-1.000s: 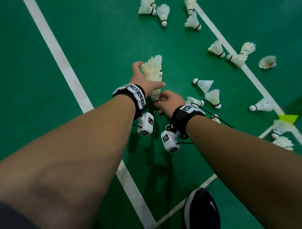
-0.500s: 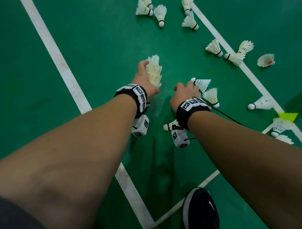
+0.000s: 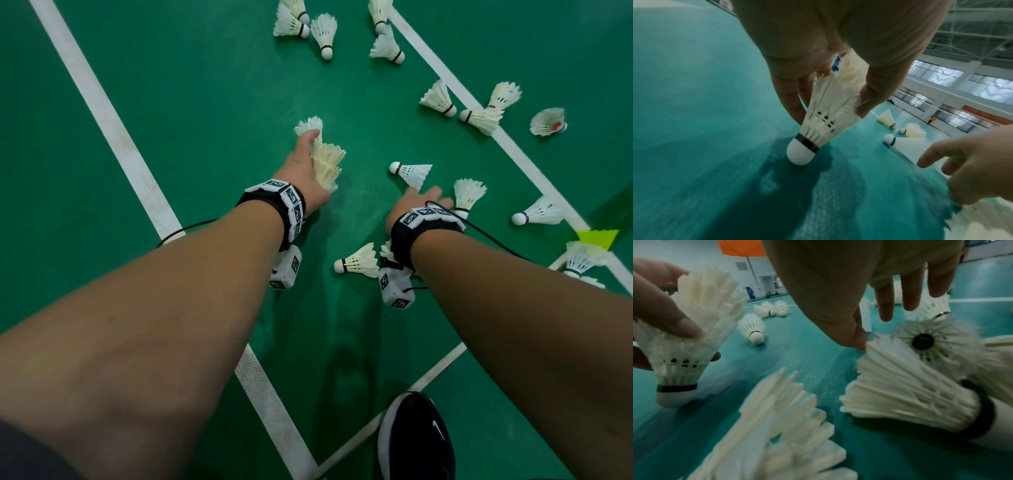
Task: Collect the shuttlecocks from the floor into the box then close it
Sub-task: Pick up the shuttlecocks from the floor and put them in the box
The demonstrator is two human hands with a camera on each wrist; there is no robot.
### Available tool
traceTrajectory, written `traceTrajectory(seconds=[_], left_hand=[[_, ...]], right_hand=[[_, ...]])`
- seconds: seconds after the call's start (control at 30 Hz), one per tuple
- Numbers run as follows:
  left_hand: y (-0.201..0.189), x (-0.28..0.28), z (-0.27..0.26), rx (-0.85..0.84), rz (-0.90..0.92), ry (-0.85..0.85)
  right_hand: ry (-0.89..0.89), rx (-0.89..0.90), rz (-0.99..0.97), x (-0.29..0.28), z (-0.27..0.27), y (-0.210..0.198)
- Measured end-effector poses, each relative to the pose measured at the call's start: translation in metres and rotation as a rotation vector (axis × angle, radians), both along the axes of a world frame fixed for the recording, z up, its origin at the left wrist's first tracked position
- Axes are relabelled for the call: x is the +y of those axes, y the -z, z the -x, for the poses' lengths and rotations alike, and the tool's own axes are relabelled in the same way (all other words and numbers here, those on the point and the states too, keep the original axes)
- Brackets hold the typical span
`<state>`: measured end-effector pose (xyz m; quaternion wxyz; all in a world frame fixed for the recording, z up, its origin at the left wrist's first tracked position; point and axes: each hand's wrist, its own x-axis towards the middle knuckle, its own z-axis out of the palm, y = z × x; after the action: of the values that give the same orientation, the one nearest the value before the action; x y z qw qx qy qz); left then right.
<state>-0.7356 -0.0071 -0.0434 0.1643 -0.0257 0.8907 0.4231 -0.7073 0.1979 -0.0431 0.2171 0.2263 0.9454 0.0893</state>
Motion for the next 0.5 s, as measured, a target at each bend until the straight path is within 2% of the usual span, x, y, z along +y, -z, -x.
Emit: traceTrajectory(seconds=[0.1,0.3,0.37,0.4,0.43,0.47,0.5], left_hand=[[-0.003,0.011,-0.003,0.038,0.060,0.100],[-0.002,0.036,-0.006,0.016,0.181,0.240],[-0.003,0.039,-0.005,0.004,0.205,0.259],[-0.003,0.040,-0.005,0.002,0.211,0.261],[-0.003,0.040,-0.005,0.005,0.217,0.261],[-0.003,0.039,-0.005,0.012,0.223,0.264],[-0.002,0.038,-0.005,0.021,0.229,0.269]], right_hand=[[0.033,-0.140,0.001,0.006,-0.006,0.002],[-0.140,-0.167,-0.025,0.023,0.001,-0.008],[-0.105,-0.153,0.025,0.022,0.000,0.001],[-0.085,-0.227,0.016,0.019,-0.002,0.003],[0.051,-0.258,0.002,0.017,-0.005,-0.002],[0.101,-0.243,-0.129,0.013,-0.004,-0.005],[0.065,-0.141,-0.118,0.017,-0.006,0.007]])
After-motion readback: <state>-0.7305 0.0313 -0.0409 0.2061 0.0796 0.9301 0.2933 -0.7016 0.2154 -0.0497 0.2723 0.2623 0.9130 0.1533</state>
